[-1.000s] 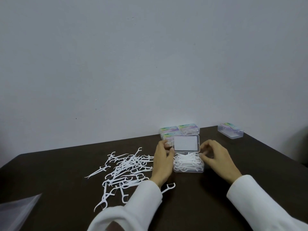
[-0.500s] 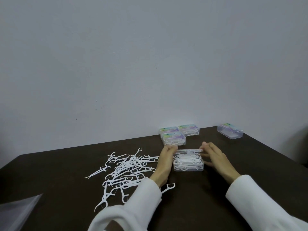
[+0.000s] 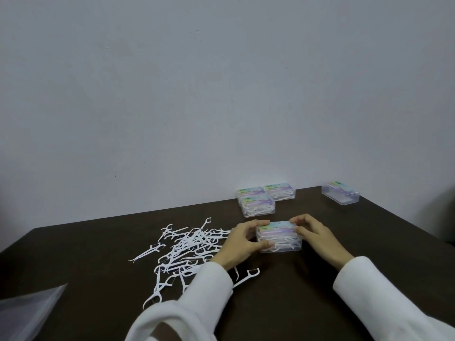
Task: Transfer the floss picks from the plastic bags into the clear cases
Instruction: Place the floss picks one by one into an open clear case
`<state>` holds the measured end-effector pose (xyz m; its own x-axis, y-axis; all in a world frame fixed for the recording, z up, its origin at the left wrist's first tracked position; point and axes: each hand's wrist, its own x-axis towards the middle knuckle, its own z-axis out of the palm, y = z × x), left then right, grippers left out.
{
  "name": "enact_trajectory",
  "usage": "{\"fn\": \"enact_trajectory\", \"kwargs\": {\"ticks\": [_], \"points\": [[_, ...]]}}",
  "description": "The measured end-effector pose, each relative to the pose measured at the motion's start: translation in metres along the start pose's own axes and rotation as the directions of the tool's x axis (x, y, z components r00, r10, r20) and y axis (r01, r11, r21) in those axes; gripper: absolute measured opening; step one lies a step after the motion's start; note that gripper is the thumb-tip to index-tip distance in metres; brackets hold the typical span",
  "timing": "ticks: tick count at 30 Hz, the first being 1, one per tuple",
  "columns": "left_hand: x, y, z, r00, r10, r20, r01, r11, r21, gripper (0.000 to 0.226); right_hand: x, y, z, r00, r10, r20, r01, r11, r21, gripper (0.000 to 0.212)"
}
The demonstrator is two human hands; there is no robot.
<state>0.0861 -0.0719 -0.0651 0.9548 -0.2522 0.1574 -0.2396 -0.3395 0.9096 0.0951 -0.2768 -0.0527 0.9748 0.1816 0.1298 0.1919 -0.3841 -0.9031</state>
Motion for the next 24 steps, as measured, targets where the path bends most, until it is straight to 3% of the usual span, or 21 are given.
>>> {"fn": "enact_trajectory", "kwargs": {"ticks": [5,11,24], "points": [[-0.0051,0.0042,-0.0009,0.991,0.103,-0.088,-0.077,0.962,0.261,0.054,-0.0003,0.0009,0.0002,1.0,-0.018,0.014,0.018,1.0,-0.006,0.016],[-0.0069,0.0047,-0.0018,0.984,0.177,-0.03,-0.125,0.796,0.593,0.055,0.0007,0.0027,0.0014,0.999,-0.03,0.022,0.03,0.999,-0.032,0.017],[-0.0078,0.0071,-0.0048,0.993,0.116,0.025,-0.1,0.703,0.704,0.056,0.0014,0.0052,0.0013,0.998,-0.044,0.046,0.047,0.997,-0.055,0.018]]}}
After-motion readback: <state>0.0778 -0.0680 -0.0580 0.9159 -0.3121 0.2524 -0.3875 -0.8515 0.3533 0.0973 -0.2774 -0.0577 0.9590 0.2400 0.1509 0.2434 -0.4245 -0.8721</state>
